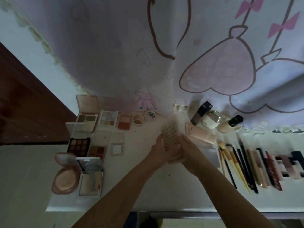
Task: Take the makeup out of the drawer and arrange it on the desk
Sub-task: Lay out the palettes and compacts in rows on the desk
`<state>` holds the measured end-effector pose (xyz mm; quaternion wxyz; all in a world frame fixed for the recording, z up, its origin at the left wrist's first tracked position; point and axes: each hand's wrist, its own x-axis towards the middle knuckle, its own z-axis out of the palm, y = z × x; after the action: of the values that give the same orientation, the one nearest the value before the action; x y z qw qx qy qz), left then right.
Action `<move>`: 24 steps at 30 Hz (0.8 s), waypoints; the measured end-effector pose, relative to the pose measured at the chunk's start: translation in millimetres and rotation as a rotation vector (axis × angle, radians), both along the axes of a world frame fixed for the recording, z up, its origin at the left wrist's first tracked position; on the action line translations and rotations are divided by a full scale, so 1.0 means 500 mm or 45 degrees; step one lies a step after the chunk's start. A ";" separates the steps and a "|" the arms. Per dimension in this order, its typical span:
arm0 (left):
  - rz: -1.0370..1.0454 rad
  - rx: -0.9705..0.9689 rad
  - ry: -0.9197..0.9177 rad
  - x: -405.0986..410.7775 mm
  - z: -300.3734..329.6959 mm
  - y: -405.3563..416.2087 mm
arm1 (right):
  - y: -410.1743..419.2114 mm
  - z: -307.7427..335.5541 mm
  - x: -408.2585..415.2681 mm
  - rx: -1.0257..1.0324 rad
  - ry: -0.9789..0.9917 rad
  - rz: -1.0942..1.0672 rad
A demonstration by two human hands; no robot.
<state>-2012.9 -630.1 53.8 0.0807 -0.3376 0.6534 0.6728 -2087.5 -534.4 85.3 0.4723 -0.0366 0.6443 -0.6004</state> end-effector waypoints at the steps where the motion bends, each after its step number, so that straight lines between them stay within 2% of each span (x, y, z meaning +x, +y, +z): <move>1: -0.006 0.067 0.063 0.012 0.011 0.001 | 0.002 0.003 0.007 -0.051 -0.091 0.052; 4: -0.025 0.184 0.179 0.049 0.038 -0.006 | 0.008 0.015 0.027 -0.121 -0.302 0.164; 9: -0.006 0.329 0.140 0.121 0.066 -0.005 | 0.008 0.006 0.059 -0.127 -0.203 0.331; 14: 0.011 0.370 0.213 0.171 0.084 -0.014 | 0.003 -0.011 0.091 -0.163 -0.179 0.327; 18: 0.070 0.551 0.328 0.182 0.104 -0.037 | 0.006 -0.031 0.103 -0.182 -0.267 0.180; 21: 0.001 0.424 0.360 0.169 0.120 -0.048 | -0.006 -0.024 0.105 -0.255 -0.261 0.217; 24: -0.028 0.267 0.350 0.166 0.124 -0.057 | -0.026 -0.013 0.099 -0.305 -0.116 0.308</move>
<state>-1929.8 -658.7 115.9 0.0325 -0.2250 0.5881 0.7762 -2038.2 -547.6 78.9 0.5622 -0.1427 0.5369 -0.6126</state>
